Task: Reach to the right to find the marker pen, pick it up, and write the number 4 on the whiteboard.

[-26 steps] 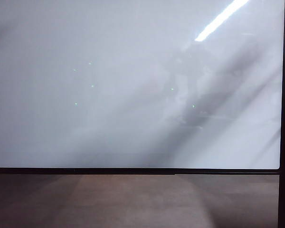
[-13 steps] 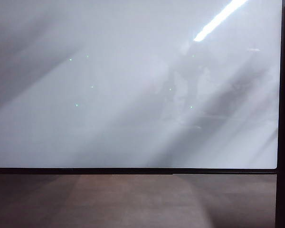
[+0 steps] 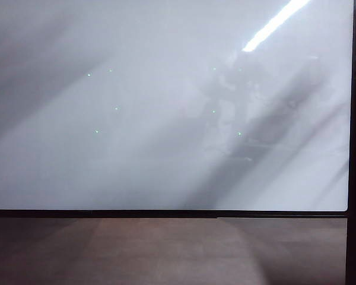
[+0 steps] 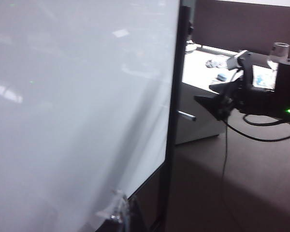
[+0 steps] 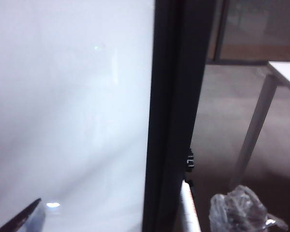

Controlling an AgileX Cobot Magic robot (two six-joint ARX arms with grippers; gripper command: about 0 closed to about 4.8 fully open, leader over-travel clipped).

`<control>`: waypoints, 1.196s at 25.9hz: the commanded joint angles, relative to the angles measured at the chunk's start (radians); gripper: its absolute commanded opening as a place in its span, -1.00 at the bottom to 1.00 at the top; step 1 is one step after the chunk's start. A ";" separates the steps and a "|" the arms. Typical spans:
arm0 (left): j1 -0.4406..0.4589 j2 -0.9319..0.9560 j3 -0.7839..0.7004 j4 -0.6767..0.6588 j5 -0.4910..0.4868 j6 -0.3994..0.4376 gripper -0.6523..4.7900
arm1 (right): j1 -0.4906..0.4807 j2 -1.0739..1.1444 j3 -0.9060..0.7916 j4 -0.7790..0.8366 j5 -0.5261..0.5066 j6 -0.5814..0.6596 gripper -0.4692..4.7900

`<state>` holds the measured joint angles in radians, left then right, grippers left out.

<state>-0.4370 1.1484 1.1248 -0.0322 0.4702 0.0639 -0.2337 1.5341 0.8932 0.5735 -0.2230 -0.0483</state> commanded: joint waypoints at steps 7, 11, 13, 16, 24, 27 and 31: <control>-0.137 0.077 0.005 0.195 -0.019 -0.077 -0.78 | -0.130 0.076 -0.009 0.119 -0.139 -0.056 0.82; -0.209 0.116 0.005 0.176 -0.223 -0.023 -0.78 | -0.161 0.173 -0.008 0.216 -0.154 -0.057 0.82; -0.247 0.153 0.005 0.169 -0.275 0.037 -0.78 | -0.172 0.259 0.003 0.293 -0.181 -0.056 0.82; -0.272 0.222 0.005 0.183 -0.274 0.041 -0.78 | -0.167 0.377 0.048 0.322 -0.232 -0.056 0.82; -0.272 0.266 0.005 0.183 -0.291 0.041 -0.78 | -0.167 0.535 0.193 0.322 -0.255 -0.027 0.68; -0.272 0.282 0.004 0.155 -0.291 0.041 -0.78 | -0.155 0.536 0.202 0.321 -0.255 -0.027 0.69; -0.272 0.286 0.003 0.123 -0.293 0.041 -0.78 | -0.149 0.536 0.203 0.317 -0.254 -0.027 0.41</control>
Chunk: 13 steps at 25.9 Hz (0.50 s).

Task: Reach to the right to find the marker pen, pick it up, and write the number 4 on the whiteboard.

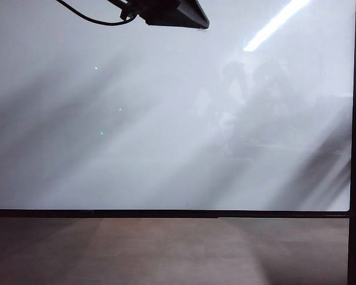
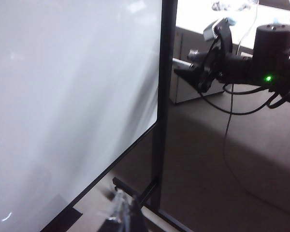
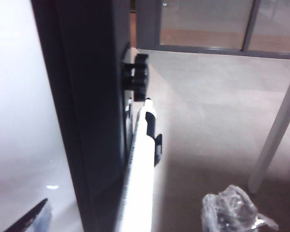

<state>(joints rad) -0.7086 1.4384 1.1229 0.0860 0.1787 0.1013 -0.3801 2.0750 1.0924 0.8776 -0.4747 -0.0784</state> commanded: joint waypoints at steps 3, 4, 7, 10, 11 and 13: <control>0.000 -0.004 0.005 -0.003 -0.002 0.003 -0.78 | -0.004 -0.005 0.005 0.017 0.005 0.003 0.21; 0.000 -0.004 0.005 -0.005 -0.002 0.003 -0.78 | -0.004 -0.005 0.005 0.017 0.005 0.003 0.21; 0.000 -0.004 0.005 -0.021 -0.002 0.003 -0.78 | -0.002 -0.005 0.005 0.017 0.004 0.003 0.21; 0.000 -0.004 0.005 -0.026 0.000 0.004 -0.78 | 0.004 -0.005 0.010 0.017 0.005 0.003 0.21; 0.000 -0.004 0.005 -0.025 -0.001 0.004 -0.78 | 0.004 -0.004 0.017 0.016 0.005 0.003 0.21; 0.000 -0.004 0.005 -0.025 -0.002 0.004 -0.78 | 0.003 -0.004 0.029 0.016 0.005 0.002 0.21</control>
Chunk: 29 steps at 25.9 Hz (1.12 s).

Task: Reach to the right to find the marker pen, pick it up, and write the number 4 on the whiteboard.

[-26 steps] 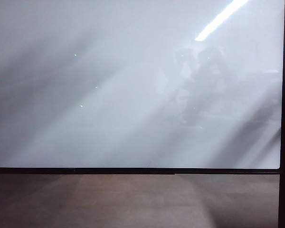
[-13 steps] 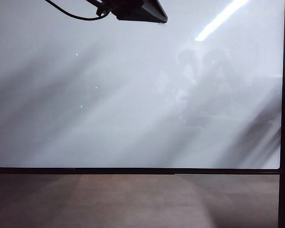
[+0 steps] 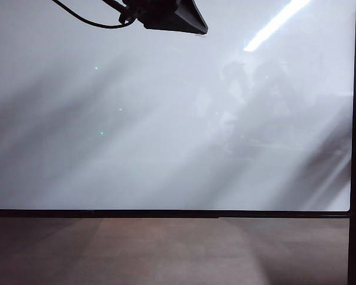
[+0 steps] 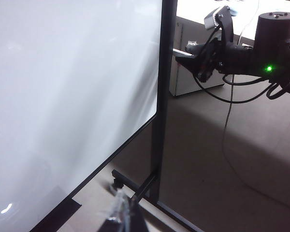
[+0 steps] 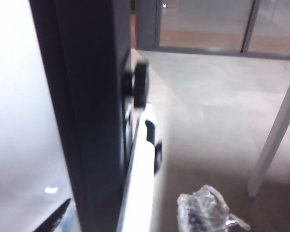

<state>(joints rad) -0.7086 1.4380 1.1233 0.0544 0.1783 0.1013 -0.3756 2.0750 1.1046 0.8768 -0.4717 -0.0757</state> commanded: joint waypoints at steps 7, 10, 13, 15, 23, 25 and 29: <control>0.000 -0.004 0.004 0.007 -0.002 0.004 -0.78 | -0.002 0.005 0.023 0.018 0.025 -0.004 0.21; 0.000 -0.004 0.004 0.006 -0.002 0.047 -0.78 | -0.002 0.024 0.030 0.018 0.035 -0.003 0.21; 0.000 -0.004 0.004 0.006 -0.002 0.049 -0.78 | -0.002 0.027 0.035 0.019 0.035 -0.003 0.21; 0.000 -0.004 0.004 0.006 -0.002 0.048 -0.78 | -0.001 0.027 0.039 0.019 0.035 -0.003 0.21; 0.001 -0.004 0.004 0.005 -0.003 0.049 -0.78 | 0.000 0.027 0.055 0.018 0.032 -0.003 0.21; 0.001 -0.004 0.004 0.004 -0.003 0.049 -0.78 | 0.000 0.027 0.057 0.018 0.032 -0.003 0.21; 0.001 -0.004 0.004 0.003 -0.003 0.049 -0.78 | 0.000 0.027 0.057 0.014 0.031 -0.003 0.21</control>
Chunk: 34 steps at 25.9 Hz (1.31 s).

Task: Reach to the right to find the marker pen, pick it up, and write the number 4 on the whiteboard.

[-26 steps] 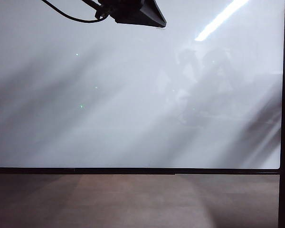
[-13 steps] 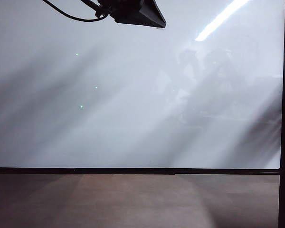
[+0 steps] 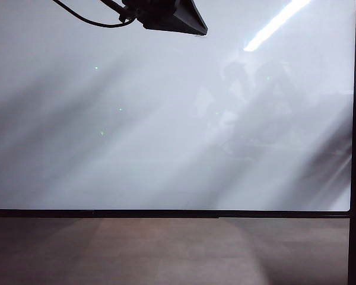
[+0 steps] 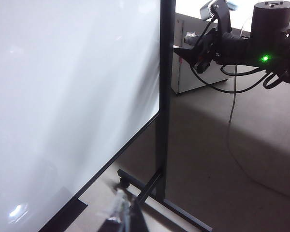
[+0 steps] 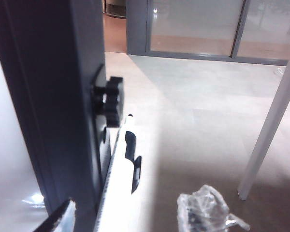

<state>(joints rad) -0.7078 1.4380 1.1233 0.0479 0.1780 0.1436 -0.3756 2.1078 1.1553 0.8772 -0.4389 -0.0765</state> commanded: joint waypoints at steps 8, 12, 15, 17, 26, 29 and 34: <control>0.000 -0.004 0.004 -0.005 -0.002 0.006 -0.78 | 0.006 -0.003 0.006 0.009 -0.002 -0.002 0.03; 0.000 -0.004 0.004 -0.006 -0.002 0.006 -0.78 | 0.017 0.021 0.008 0.016 0.000 -0.003 0.03; 0.000 -0.004 0.004 -0.014 -0.002 0.006 -0.78 | 0.017 0.026 0.008 0.026 0.018 -0.002 0.01; 0.000 -0.004 0.004 -0.016 -0.002 0.006 -0.78 | 0.017 0.026 0.008 0.040 0.018 -0.002 0.01; 0.000 -0.004 0.004 -0.021 -0.002 0.006 -0.78 | 0.018 0.026 0.008 0.040 0.018 -0.002 -0.27; 0.000 -0.004 0.004 -0.028 -0.002 0.006 -0.78 | 0.018 0.026 0.008 0.040 0.019 -0.003 -0.34; 0.000 -0.004 0.004 -0.028 -0.002 0.006 -0.78 | 0.018 0.026 0.008 0.040 0.018 -0.002 -0.79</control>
<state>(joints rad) -0.7078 1.4380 1.1233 0.0128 0.1780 0.1455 -0.3573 2.1387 1.1618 0.9009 -0.4198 -0.0792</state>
